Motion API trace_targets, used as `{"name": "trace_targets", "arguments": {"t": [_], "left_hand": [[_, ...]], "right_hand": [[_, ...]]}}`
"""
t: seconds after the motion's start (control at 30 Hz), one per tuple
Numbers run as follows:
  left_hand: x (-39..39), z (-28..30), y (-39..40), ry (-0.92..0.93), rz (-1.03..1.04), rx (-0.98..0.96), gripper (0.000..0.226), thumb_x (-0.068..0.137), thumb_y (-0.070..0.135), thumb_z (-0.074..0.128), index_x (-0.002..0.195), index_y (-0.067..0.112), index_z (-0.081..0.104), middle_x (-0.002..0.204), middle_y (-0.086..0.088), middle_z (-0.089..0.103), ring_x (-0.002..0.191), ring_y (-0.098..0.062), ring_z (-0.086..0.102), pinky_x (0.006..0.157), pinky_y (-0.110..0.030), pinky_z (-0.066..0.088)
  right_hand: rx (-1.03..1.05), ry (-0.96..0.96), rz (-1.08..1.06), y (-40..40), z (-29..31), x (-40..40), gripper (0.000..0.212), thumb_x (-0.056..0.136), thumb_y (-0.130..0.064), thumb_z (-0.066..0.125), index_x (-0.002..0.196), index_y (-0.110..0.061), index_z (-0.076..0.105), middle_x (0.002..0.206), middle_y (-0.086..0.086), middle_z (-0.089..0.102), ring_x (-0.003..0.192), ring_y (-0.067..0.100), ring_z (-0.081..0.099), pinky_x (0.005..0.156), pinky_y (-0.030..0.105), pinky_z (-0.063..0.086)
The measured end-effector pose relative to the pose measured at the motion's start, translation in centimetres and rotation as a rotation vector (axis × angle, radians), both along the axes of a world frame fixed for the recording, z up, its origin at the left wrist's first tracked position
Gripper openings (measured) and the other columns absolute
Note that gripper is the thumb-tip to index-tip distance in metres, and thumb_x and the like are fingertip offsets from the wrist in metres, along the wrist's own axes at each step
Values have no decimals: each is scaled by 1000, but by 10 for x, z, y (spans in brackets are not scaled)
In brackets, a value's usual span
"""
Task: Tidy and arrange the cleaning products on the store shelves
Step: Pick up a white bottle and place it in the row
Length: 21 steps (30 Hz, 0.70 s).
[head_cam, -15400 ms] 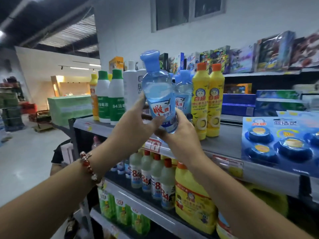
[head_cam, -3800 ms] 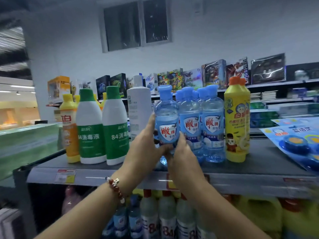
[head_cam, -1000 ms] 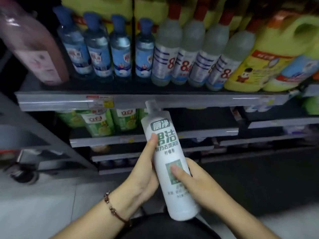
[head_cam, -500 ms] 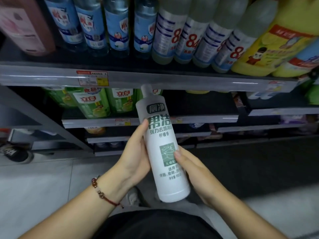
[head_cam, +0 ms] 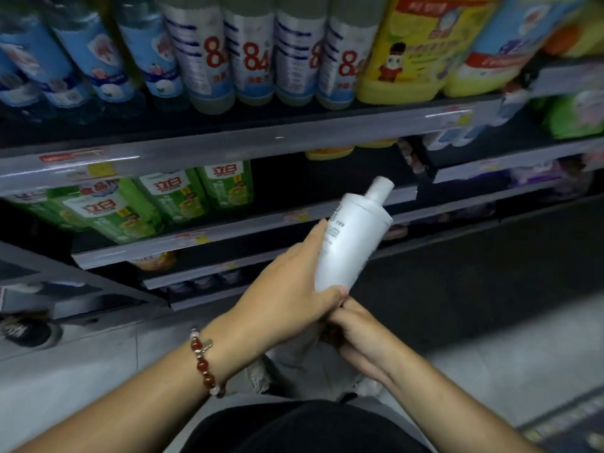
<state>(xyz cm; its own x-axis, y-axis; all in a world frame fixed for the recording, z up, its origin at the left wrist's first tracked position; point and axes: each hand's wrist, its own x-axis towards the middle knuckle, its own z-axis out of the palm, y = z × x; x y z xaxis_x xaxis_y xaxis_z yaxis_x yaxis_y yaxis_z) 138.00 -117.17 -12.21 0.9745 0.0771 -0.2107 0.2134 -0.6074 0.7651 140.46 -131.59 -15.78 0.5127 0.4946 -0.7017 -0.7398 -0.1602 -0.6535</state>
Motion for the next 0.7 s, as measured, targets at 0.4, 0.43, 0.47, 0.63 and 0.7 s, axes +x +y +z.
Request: {"name": "trace_targets", "arguments": {"t": [0.4, 0.43, 0.47, 0.63, 0.7], "left_hand": [[116, -3, -229, -30, 61, -553, 59, 80, 19, 82, 130, 22, 51, 118, 8, 70, 109, -5, 69, 83, -23, 59], [132, -2, -251, -43, 49, -560, 45, 82, 13, 80, 122, 13, 58, 112, -2, 74, 105, -15, 73, 81, -31, 61], [148, 2, -273, -43, 32, -578, 35, 85, 9, 78, 116, 7, 62, 107, -10, 75, 101, -24, 74, 80, -38, 63], [213, 49, -361, -15, -19, -701, 18, 90, 10, 72, 107, 13, 67, 103, -14, 77, 98, -32, 75, 79, -43, 64], [236, 75, -380, -104, -49, -692, 20, 91, 8, 71, 109, 15, 66, 106, -12, 77, 99, -28, 75, 78, -39, 64]], "right_hand": [[-508, -671, -67, -234, 29, 91, 58, 60, -47, 75, 115, -44, 57, 105, -16, 67, 92, 4, 68, 80, 38, 60], [-553, -729, -69, -256, 33, 99, 56, 62, -46, 75, 114, -42, 56, 103, -15, 63, 90, 6, 65, 78, 38, 58], [-583, -771, -76, -278, 38, 106, 53, 65, -47, 74, 115, -41, 55, 100, -13, 60, 88, 6, 63, 77, 37, 57], [-421, -822, -198, -383, 77, 150, 61, 79, -53, 73, 135, -50, 51, 112, -16, 62, 100, 0, 65, 85, 26, 57], [-282, -803, -245, -412, 93, 173, 61, 81, -47, 74, 138, -45, 52, 119, -16, 68, 105, -2, 66, 91, 31, 58]]}}
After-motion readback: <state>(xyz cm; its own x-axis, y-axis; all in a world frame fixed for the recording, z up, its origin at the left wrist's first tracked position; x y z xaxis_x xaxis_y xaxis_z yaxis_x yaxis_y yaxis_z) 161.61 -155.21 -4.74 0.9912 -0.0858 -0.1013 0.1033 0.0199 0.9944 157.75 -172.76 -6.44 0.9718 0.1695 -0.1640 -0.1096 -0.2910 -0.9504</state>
